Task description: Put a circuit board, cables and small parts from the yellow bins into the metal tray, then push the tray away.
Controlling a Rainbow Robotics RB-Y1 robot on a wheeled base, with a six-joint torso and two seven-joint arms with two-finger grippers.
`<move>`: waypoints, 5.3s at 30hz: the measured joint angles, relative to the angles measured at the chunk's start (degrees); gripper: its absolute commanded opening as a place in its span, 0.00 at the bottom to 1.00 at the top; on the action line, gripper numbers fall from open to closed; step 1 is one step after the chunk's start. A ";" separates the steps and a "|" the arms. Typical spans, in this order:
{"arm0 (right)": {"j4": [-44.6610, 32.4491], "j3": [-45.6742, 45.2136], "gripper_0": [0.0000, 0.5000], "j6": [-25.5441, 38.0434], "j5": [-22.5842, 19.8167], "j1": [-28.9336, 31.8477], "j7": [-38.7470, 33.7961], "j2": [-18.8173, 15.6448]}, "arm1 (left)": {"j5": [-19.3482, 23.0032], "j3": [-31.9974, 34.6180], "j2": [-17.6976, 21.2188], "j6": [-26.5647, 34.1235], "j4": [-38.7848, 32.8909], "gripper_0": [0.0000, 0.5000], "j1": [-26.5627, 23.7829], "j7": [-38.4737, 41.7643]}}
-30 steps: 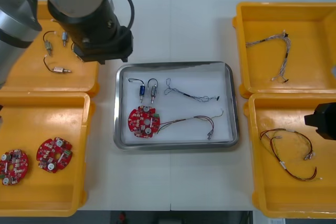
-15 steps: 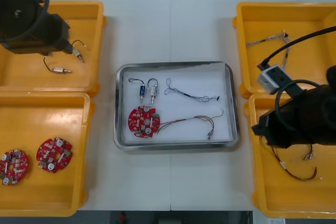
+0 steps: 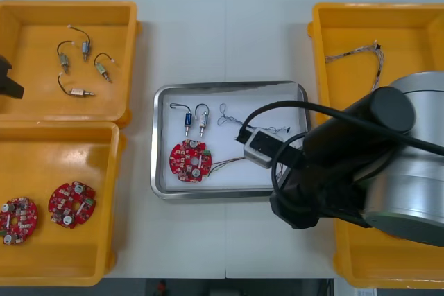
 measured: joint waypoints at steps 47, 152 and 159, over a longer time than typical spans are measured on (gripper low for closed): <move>33.46 34.89 1.00 -18.08 15.96 -19.00 15.73 12.47 | 1.70 9.44 0.28 -0.06 -6.62 1.00 17.81 -0.02; 74.69 35.54 0.00 -49.02 18.61 -41.21 19.43 19.07 | 1.63 8.52 0.28 -0.40 -6.65 1.00 16.89 -0.24; 78.17 35.53 0.00 -52.94 18.61 -42.16 19.48 19.58 | 1.63 8.52 0.28 -0.40 -6.65 1.00 16.89 -0.24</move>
